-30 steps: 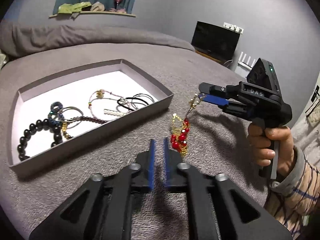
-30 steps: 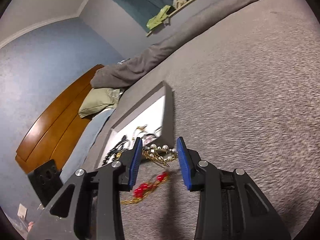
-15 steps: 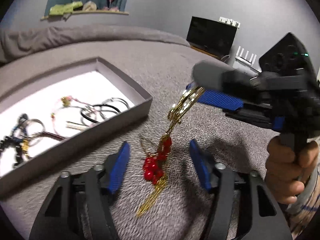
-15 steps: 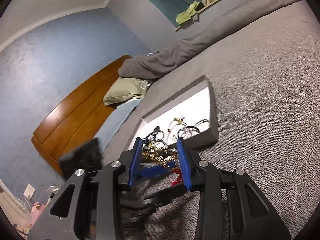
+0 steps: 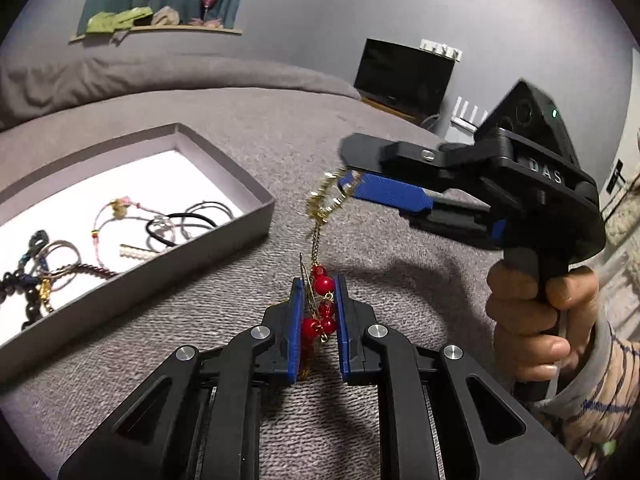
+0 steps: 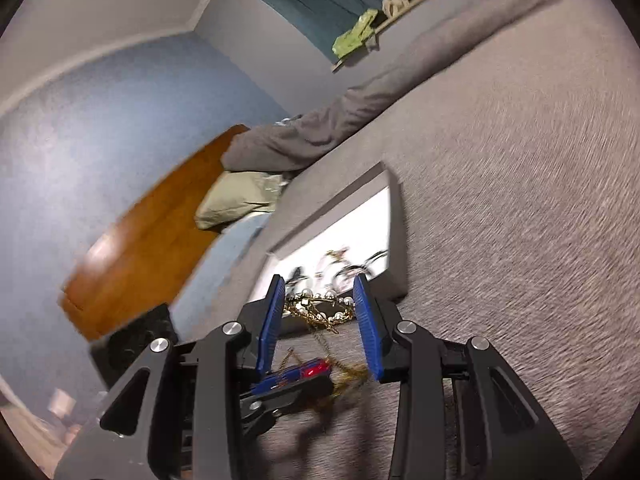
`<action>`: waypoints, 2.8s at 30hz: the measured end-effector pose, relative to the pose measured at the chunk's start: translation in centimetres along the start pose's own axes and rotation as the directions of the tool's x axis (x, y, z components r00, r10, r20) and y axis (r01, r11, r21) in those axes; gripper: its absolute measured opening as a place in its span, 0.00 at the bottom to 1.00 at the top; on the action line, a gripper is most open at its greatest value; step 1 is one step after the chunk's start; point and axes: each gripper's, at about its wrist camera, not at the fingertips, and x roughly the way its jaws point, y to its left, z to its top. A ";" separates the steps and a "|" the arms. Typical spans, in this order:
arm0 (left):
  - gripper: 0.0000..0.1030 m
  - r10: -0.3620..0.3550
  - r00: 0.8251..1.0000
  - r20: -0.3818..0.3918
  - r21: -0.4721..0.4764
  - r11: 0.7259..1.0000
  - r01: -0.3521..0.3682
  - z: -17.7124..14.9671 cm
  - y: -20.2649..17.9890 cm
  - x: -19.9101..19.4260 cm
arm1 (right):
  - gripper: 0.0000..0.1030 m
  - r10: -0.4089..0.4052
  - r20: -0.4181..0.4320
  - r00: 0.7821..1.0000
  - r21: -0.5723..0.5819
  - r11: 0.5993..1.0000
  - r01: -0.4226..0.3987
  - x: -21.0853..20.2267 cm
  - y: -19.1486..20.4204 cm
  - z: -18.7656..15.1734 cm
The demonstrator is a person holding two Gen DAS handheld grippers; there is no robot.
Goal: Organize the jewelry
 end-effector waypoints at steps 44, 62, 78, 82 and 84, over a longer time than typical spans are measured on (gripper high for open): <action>0.13 -0.033 0.996 0.084 0.002 0.999 0.033 0.8 1.2 -4.3 | 0.34 -0.099 -0.061 0.993 -0.079 0.992 0.094 3.1 1.4 -1.5; 0.09 0.069 0.985 0.156 -0.041 0.997 -0.064 1.7 3.9 -7.6 | 0.34 -0.121 -0.013 0.993 -0.192 0.975 0.116 4.1 5.0 -1.5; 0.09 0.236 0.946 0.225 -0.076 0.972 -0.224 4.4 7.8 -9.4 | 0.34 -0.153 0.030 0.988 -0.312 0.937 0.155 7.8 8.4 0.3; 0.09 0.258 0.939 0.227 -0.082 0.966 -0.245 4.7 8.6 -9.2 | 0.34 -0.167 0.046 0.985 -0.339 0.925 0.173 8.6 8.8 1.0; 0.09 0.277 0.937 0.214 -0.081 0.961 -0.265 4.6 8.9 -8.7 | 0.34 -0.184 0.041 0.982 -0.350 0.918 0.187 9.4 8.6 1.1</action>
